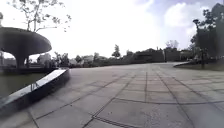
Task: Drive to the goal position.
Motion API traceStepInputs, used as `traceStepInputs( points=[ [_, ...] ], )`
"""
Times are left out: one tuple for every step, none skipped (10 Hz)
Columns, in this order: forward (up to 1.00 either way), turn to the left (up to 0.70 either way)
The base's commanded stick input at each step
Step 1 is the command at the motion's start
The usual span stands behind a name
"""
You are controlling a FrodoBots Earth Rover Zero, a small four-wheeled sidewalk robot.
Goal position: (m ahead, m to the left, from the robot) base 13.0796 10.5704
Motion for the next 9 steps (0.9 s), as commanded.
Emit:
traceStepInputs(
  points=[
    [0.0,0.0],
    [0.0,-0.01],
    [0.0,-0.17],
    [0.58,-0.33],
    [0.7,-0.35],
    [0.7,-0.35],
    [0.7,-0.35],
    [0.7,-0.35],
    [0.7,-0.25]
  ],
)
